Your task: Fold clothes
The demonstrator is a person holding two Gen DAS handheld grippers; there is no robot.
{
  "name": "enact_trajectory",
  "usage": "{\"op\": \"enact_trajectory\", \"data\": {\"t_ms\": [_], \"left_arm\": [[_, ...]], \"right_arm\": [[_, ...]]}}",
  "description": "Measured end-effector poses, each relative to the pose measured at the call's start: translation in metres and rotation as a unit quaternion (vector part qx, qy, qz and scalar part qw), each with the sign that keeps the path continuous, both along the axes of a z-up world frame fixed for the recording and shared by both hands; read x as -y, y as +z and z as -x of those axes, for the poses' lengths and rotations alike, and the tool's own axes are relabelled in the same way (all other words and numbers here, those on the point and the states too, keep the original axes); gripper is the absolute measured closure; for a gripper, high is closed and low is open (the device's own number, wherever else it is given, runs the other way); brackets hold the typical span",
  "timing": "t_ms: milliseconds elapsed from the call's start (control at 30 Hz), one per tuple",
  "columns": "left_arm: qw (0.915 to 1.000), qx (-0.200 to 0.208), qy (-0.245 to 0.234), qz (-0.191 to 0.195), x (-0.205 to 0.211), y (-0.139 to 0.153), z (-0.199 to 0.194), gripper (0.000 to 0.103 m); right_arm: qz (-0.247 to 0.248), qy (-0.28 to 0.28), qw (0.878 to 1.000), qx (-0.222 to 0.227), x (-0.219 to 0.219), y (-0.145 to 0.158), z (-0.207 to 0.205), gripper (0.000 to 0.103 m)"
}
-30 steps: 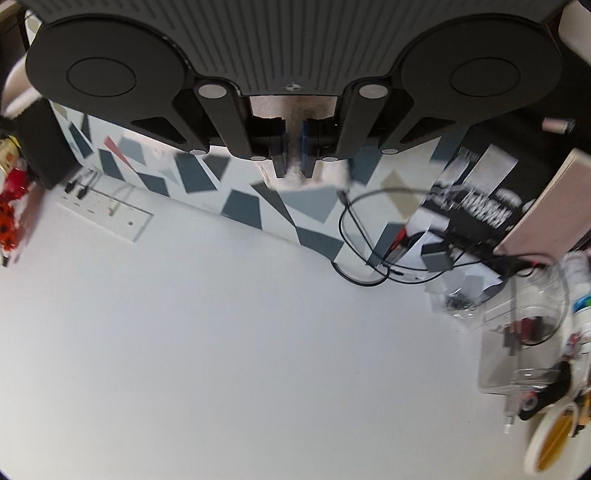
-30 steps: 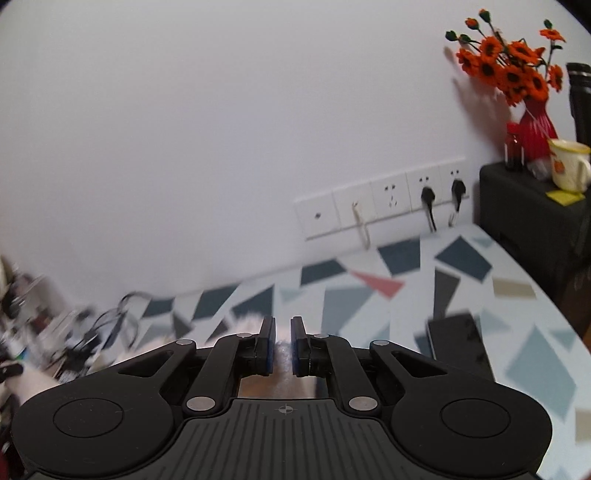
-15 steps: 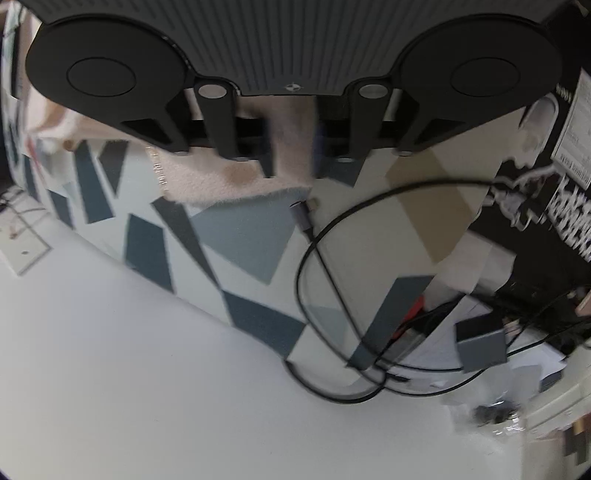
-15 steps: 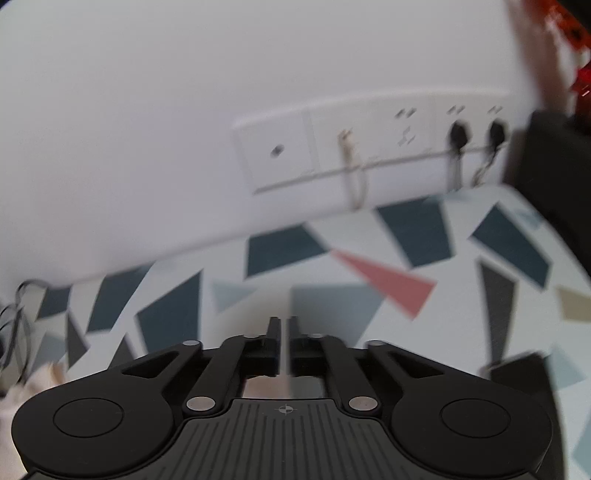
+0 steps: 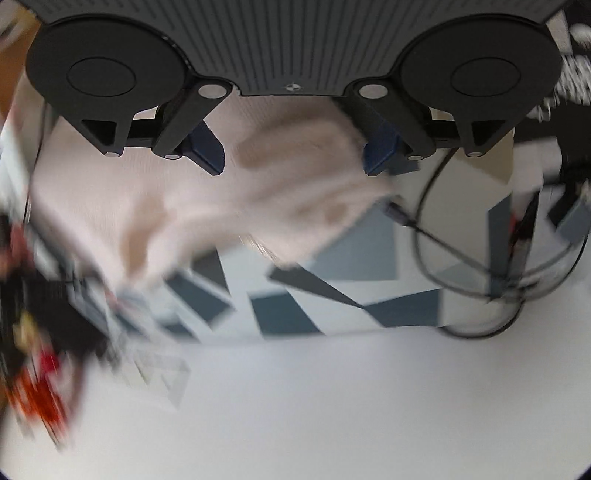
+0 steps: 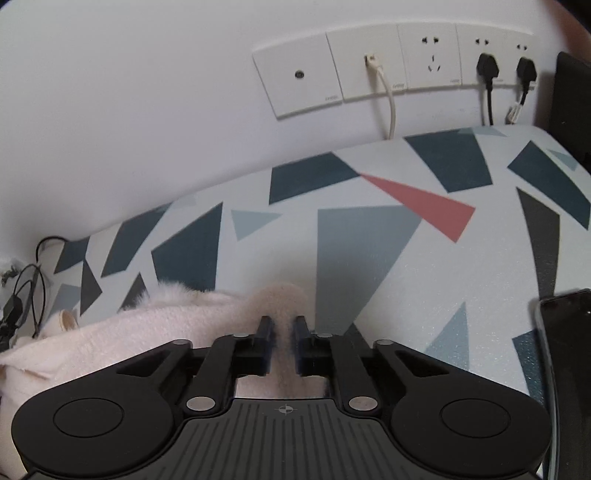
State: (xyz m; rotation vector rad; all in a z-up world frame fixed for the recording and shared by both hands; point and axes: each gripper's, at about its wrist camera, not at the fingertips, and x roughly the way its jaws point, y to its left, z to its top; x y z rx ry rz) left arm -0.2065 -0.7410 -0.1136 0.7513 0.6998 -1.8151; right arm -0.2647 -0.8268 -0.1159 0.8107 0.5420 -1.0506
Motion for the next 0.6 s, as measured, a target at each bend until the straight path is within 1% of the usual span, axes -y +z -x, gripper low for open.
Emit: {"op": "enact_trajectory", "data": {"t_ms": [33,67,100,133,200,233,367,400,467,500,567,600], "left_arm": [[0.9998,0.016,-0.010,0.005,0.000,-0.003,0.008,0.026],[0.9999,0.013,-0.007,0.001,0.002,-0.006,0.009,0.065],[0.9999,-0.008,0.002,-0.012,0.007,-0.008,0.005,0.091],[0.9993,-0.028,0.012,-0.023,0.011,-0.010,0.001,0.090],[0.9983,-0.043,0.039,-0.003,0.012,-0.002,-0.008,0.090],[0.9975,-0.049,0.051,0.002,0.014,0.001,-0.012,0.090],[0.9925,-0.071,0.100,-0.005,0.039,0.000,-0.025,0.090],[0.9909,-0.073,0.113,-0.007,0.046,-0.001,-0.028,0.089],[0.9869,-0.038,0.156,-0.020,0.064,-0.011,-0.031,0.088],[0.9839,-0.022,0.175,-0.026,0.072,-0.016,-0.033,0.084],[0.9813,-0.021,0.189,-0.029,0.077,-0.013,-0.040,0.066],[0.9822,-0.028,0.185,-0.022,0.072,-0.008,-0.042,0.059]], "right_arm": [[0.009,-0.003,1.000,0.001,-0.003,0.004,0.001,0.096],[0.018,-0.006,1.000,0.001,-0.007,0.009,0.002,0.096],[0.028,-0.010,1.000,0.002,-0.010,0.014,0.003,0.096],[0.038,-0.014,0.999,0.004,-0.014,0.020,0.005,0.096],[0.060,-0.023,0.998,0.009,-0.021,0.033,0.008,0.097],[0.071,-0.028,0.997,0.013,-0.024,0.039,0.010,0.097],[0.087,-0.046,0.995,0.014,-0.012,0.044,0.013,0.097],[0.083,-0.050,0.995,0.009,-0.007,0.039,0.012,0.097],[0.065,-0.056,0.996,-0.010,0.006,0.022,0.005,0.097],[0.056,-0.059,0.997,-0.019,0.013,0.013,0.002,0.097],[0.039,-0.064,0.996,-0.039,0.023,-0.003,-0.004,0.095],[0.032,-0.065,0.996,-0.051,0.024,-0.007,-0.007,0.090]]}}
